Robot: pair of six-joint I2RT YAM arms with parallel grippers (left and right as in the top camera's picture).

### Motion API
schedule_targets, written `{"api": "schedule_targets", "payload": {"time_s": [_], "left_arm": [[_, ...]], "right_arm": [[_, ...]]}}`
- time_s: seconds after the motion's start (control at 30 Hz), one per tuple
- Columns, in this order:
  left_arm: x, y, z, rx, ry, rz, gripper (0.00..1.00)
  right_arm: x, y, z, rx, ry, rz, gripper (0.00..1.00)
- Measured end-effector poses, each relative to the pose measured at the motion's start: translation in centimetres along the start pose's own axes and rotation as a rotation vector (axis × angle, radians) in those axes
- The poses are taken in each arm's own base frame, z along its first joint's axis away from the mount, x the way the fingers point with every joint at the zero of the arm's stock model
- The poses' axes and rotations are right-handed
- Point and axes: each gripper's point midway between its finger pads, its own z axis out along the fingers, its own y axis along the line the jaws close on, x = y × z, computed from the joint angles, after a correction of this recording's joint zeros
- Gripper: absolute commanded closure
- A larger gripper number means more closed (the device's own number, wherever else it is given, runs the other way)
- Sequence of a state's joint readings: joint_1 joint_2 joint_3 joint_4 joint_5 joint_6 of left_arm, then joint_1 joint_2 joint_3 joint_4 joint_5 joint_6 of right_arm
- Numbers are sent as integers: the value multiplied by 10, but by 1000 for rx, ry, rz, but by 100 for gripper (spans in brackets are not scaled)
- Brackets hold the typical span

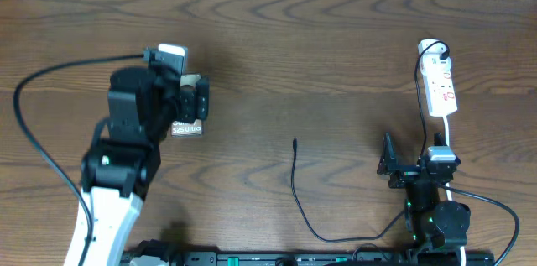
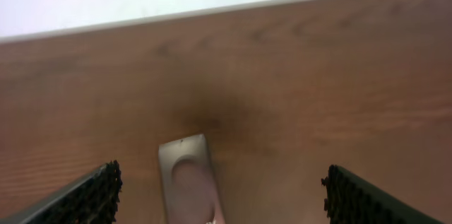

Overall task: Plug charger to phone and switch on socket
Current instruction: 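Move the left gripper forward over the Galaxy phone box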

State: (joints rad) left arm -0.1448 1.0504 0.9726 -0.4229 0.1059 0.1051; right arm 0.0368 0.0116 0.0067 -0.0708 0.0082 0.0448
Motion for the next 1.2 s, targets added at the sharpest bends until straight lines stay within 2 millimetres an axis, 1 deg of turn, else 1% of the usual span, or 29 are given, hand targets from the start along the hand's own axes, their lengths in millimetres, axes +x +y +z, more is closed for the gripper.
{"api": "schedule_targets", "payload": {"time_s": [0.13,0.37,0.47,0.53,0.7,0.8,1.0,1.2], "left_arm": [[1,15,5,-34,112,-54,10],[-2,47,9,-101,226,-159,10],[4,57,16,-119,281,-191,10],[12,62,22,-126,327,-207,10],[43,65,42,-125,470,-232,10],[56,65,55,-120,521,-238,10],[70,66,68,-115,574,-244,10],[73,66,71,-114,586,-245,10]], "right_arm": [[0,0,0,0,0,0,1],[0,0,0,0,0,0,1],[0,0,0,0,0,0,1],[0,0,0,0,0,0,1],[0,0,0,0,0,0,1],[0,0,0,0,0,0,1],[0,0,0,0,0,0,1],[0,0,0,0,0,0,1]]}}
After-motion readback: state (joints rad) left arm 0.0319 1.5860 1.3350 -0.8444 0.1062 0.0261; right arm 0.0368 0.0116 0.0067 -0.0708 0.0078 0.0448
